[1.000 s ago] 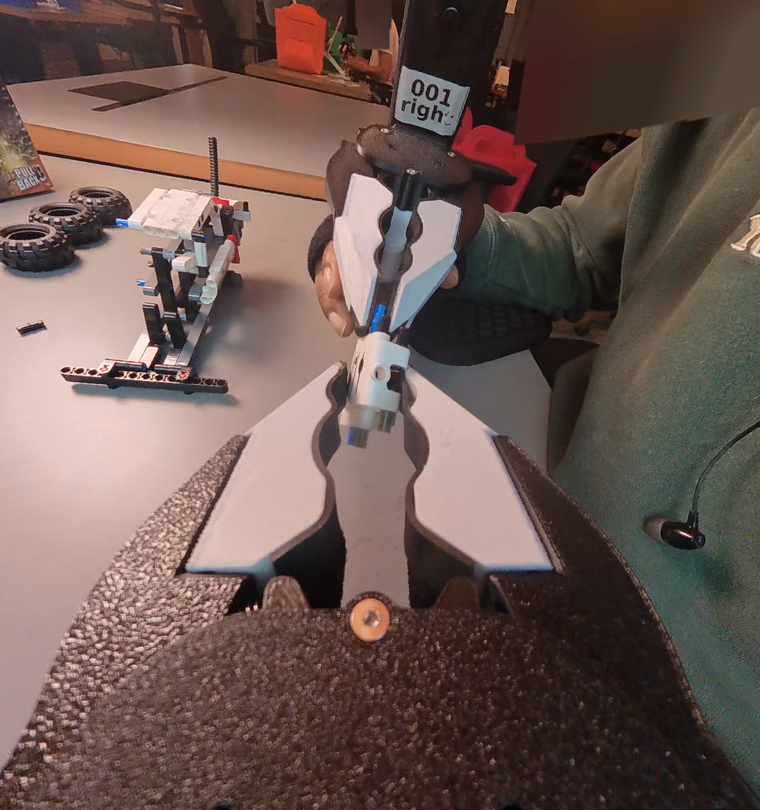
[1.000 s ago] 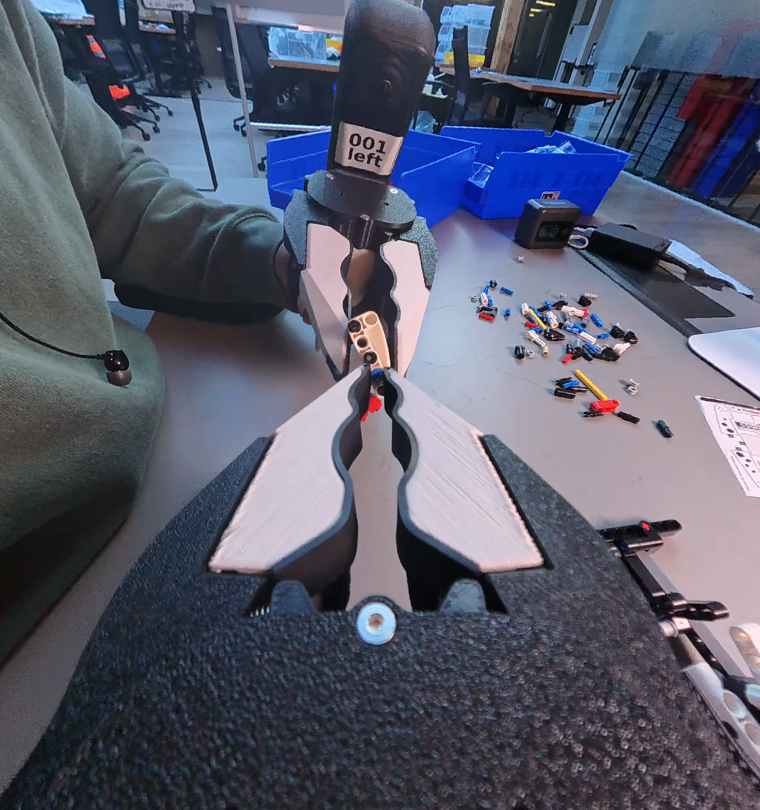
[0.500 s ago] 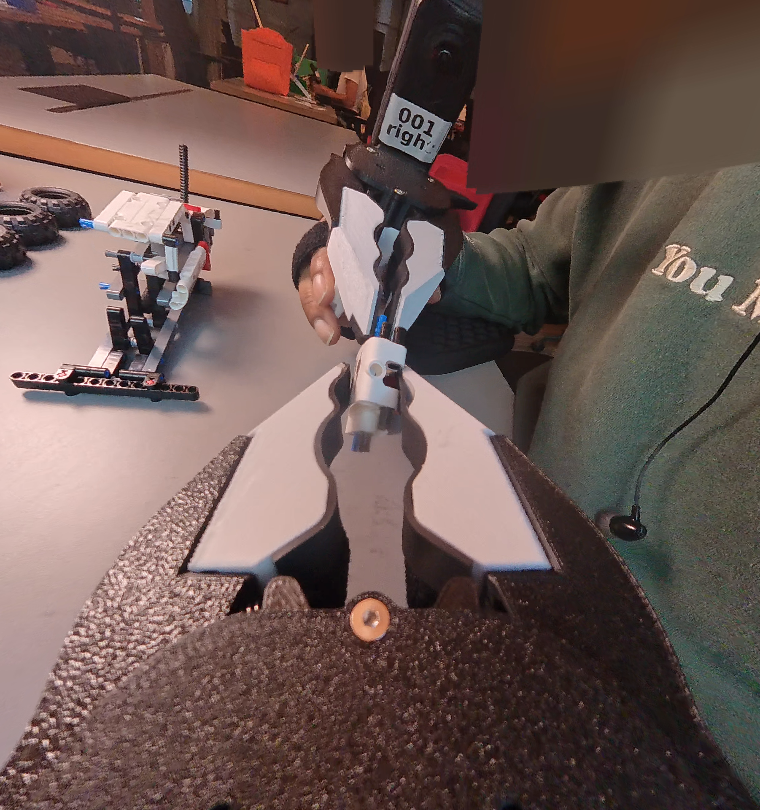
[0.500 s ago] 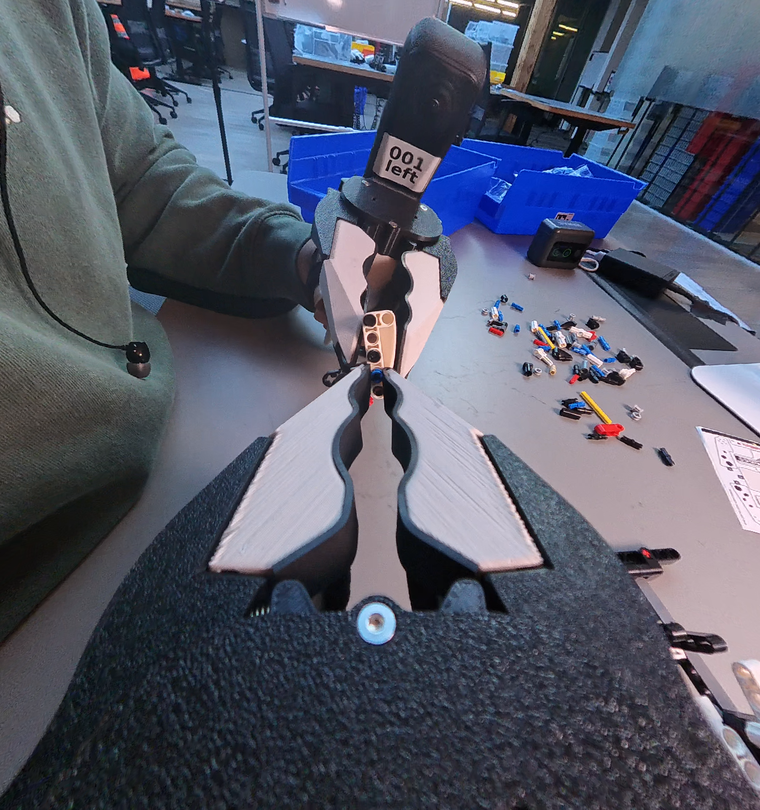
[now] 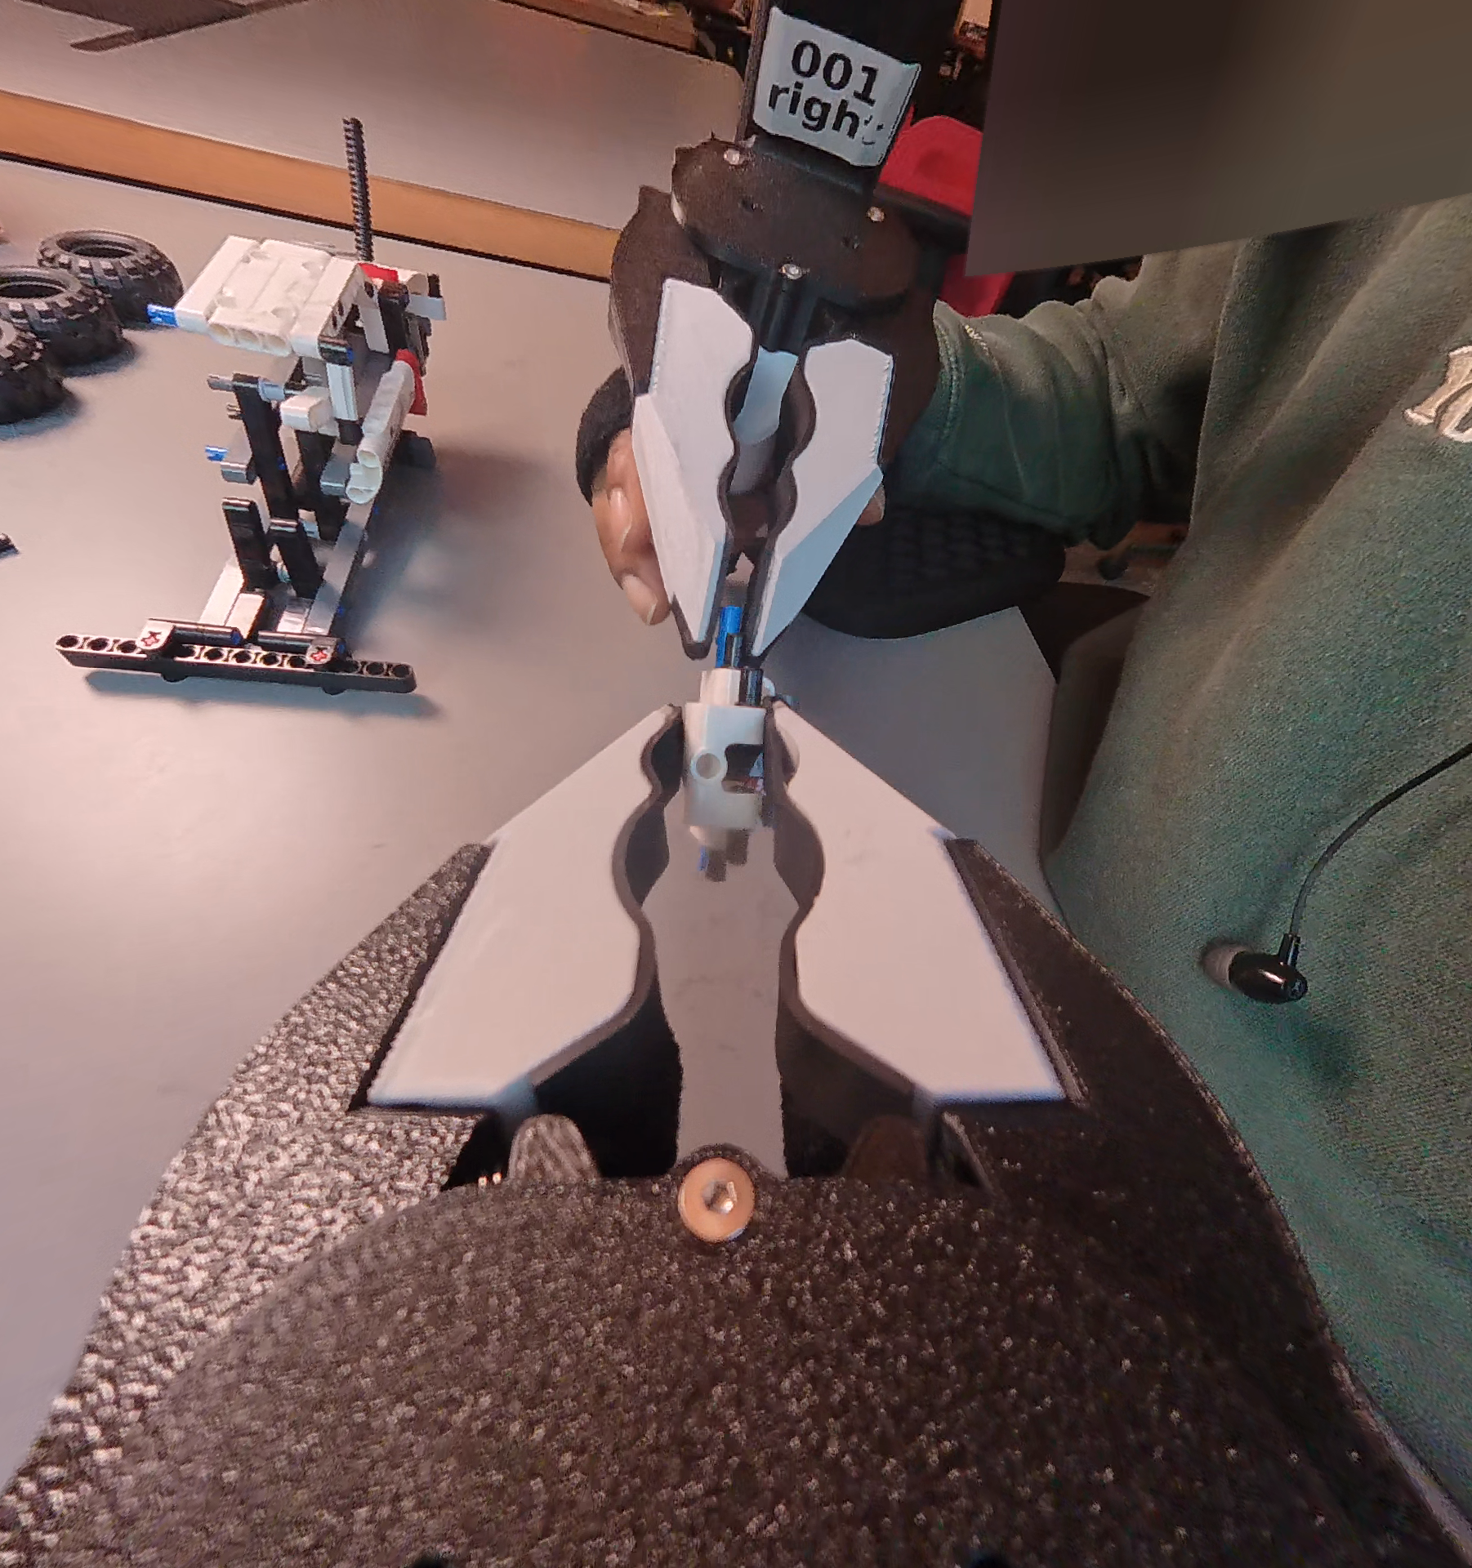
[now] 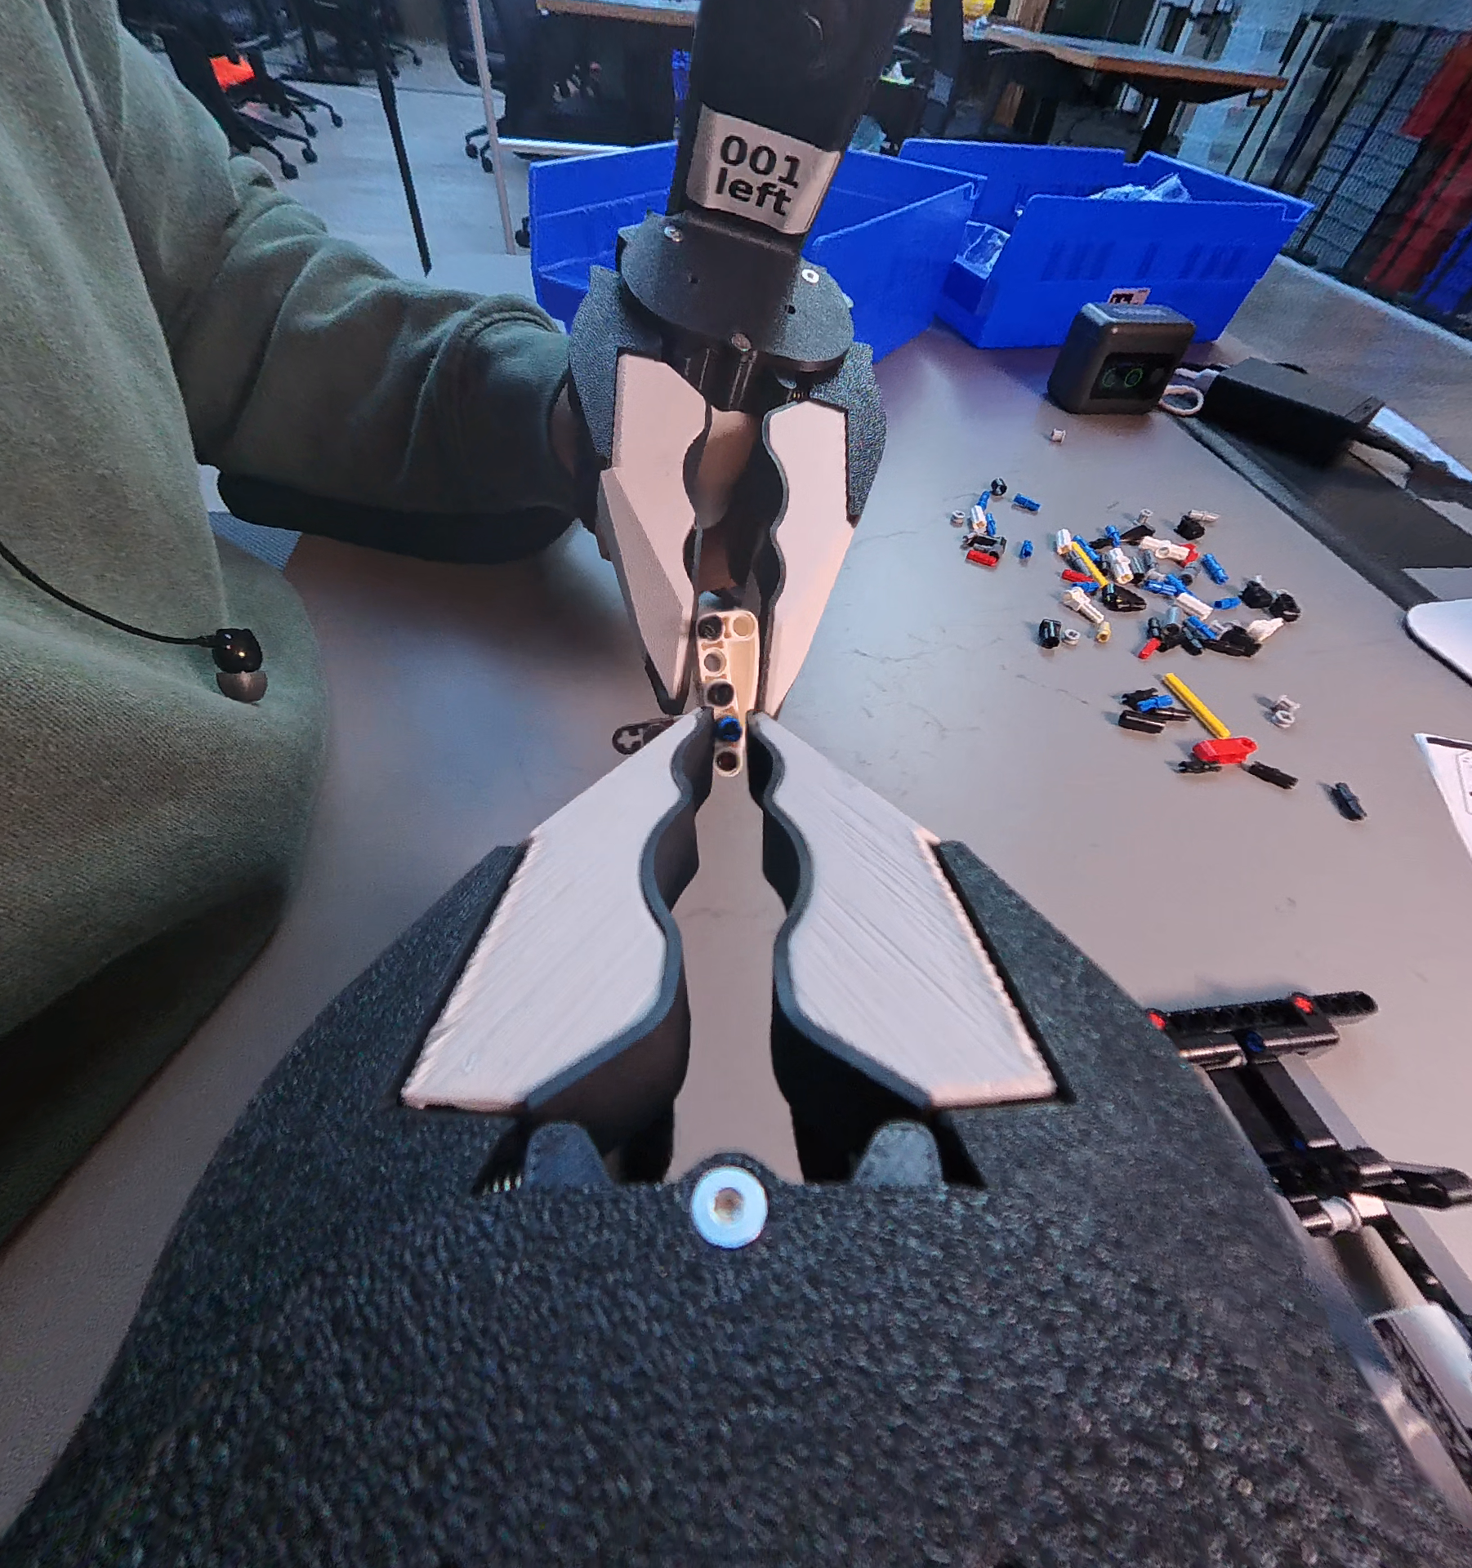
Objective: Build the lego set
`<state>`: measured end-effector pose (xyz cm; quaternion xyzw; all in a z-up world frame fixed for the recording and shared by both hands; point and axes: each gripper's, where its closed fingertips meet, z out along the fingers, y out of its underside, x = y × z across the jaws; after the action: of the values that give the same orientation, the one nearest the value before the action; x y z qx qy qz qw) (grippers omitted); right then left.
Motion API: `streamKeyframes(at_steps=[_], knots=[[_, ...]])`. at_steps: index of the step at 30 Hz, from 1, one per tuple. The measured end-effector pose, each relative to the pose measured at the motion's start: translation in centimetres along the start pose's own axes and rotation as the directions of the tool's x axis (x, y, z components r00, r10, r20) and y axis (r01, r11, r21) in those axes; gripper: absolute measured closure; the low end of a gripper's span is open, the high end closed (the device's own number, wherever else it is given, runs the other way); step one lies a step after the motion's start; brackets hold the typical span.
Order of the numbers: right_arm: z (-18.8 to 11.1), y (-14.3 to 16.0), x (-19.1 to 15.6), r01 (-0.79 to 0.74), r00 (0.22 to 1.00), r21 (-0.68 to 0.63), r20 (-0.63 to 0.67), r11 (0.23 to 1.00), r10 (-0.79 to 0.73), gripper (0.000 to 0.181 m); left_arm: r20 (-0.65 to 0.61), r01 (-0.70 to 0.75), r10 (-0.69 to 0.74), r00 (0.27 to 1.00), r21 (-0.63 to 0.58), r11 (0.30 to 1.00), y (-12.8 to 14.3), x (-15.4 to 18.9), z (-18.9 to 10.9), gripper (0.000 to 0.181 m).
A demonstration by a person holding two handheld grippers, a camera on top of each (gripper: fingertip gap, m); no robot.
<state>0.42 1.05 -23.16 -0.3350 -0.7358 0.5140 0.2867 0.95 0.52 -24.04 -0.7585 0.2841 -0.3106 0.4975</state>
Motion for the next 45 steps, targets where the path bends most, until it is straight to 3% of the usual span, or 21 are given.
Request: streamKeyframes(at_steps=[14,20,28,31,36,40,45], knots=[[-0.1,0.3,-0.2,-0.025,0.999,-0.013,0.034,1.0,0.025,0.178,-0.016,0.085,-0.085,0.996,0.005,0.996,0.1,0.1,0.0,0.166],[1.0,1.1,-1.6,-0.066,0.991,-0.038,0.114,0.997,0.07,0.179,-0.051,0.145,-0.14,0.989,0.092,0.985,-1.4,0.3,0.1,0.166],[0.5,-1.7,-0.3,-0.193,0.977,0.108,0.112,0.975,0.181,0.178,-0.132,0.28,-0.254,0.958,0.262,0.923,-3.9,-0.4,-1.5,0.165],[0.1,-1.0,-0.2,-0.154,0.984,0.044,0.101,0.987,0.149,0.178,-0.122,0.251,-0.229,0.966,0.208,0.945,-3.5,-0.2,-1.7,0.156],[-0.4,0.5,-0.3,-0.041,0.994,-0.133,0.097,0.99,0.054,0.178,-0.026,0.136,-0.136,0.99,-0.009,0.991,-1.1,-0.2,-1.3,0.159],[-0.2,1.2,-0.7,0.063,0.99,-0.279,0.138,0.958,-0.025,0.178,0.006,0.029,-0.029,1.0,-0.167,0.985,0.4,0.3,-0.2,0.164],[-0.4,2.1,-1.1,0.148,0.98,-0.419,0.185,0.896,-0.076,0.178,0.018,0.049,-0.047,0.999,-0.226,0.973,1.4,0.5,0.5,0.164]])
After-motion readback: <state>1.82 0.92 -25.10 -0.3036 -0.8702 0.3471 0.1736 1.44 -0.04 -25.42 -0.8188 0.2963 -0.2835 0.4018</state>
